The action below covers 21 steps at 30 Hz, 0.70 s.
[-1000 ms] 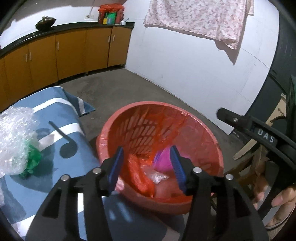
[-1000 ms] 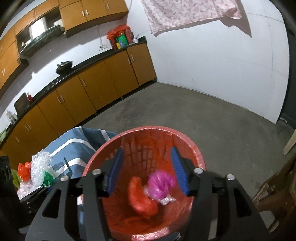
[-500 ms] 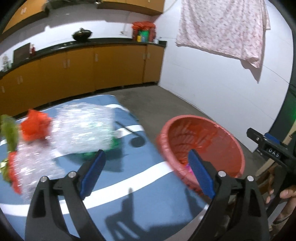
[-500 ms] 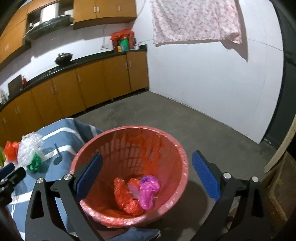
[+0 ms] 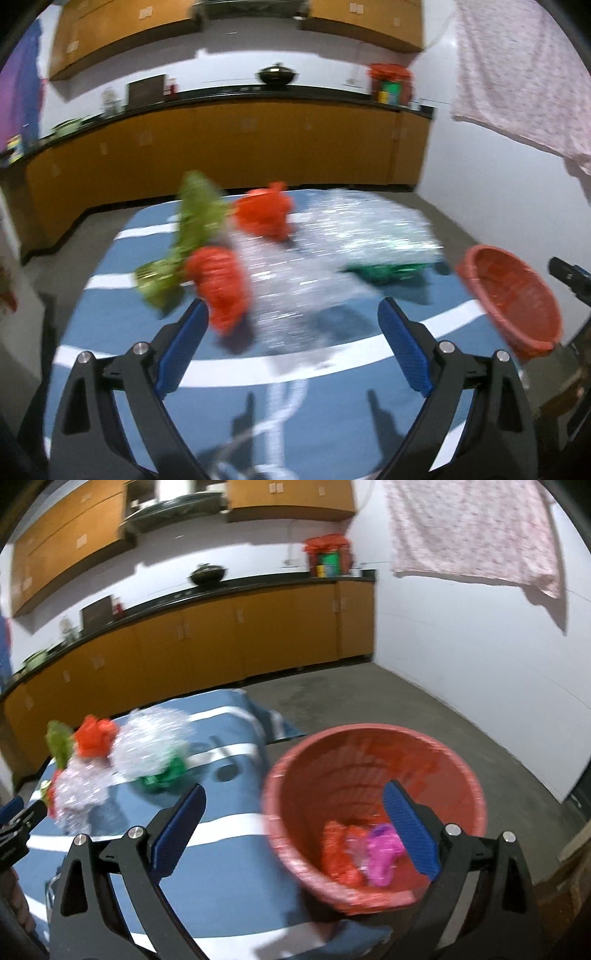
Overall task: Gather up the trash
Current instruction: 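Move both open tools back over the remaining bags on the table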
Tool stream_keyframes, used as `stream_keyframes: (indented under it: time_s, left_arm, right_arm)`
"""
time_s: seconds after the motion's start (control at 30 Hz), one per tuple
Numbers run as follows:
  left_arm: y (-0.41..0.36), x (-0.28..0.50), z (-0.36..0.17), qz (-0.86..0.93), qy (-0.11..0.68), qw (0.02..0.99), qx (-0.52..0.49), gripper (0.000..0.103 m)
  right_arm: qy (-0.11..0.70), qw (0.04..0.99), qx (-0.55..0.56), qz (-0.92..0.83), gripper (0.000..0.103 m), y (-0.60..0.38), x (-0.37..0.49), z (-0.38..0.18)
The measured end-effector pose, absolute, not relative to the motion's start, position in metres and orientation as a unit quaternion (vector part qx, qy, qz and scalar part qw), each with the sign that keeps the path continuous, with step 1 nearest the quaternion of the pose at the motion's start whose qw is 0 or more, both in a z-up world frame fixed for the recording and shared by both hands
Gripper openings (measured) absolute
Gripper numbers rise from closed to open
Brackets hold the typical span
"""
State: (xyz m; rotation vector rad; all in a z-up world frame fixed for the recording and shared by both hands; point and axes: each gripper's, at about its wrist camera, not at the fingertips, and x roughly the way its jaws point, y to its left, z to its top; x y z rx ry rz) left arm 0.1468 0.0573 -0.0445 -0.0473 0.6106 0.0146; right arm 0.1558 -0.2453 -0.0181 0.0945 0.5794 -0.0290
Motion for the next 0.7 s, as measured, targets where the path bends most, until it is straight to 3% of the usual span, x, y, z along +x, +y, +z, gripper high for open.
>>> stream_keyframes:
  time_s: [0.33,0.7]
  left_arm:
    - [0.125,0.129,-0.048,0.075,0.294,0.951,-0.061,0.091]
    - [0.132,0.131,-0.051,0.072,0.297,0.949,-0.08,0.091]
  right_arm:
    - [0.285,0.956,0.0,0.067,0.077,-0.156,0.186,-0.017]
    - [0.319,0.945,-0.027,0.064,0.075,-0.123,0.246,-0.047]
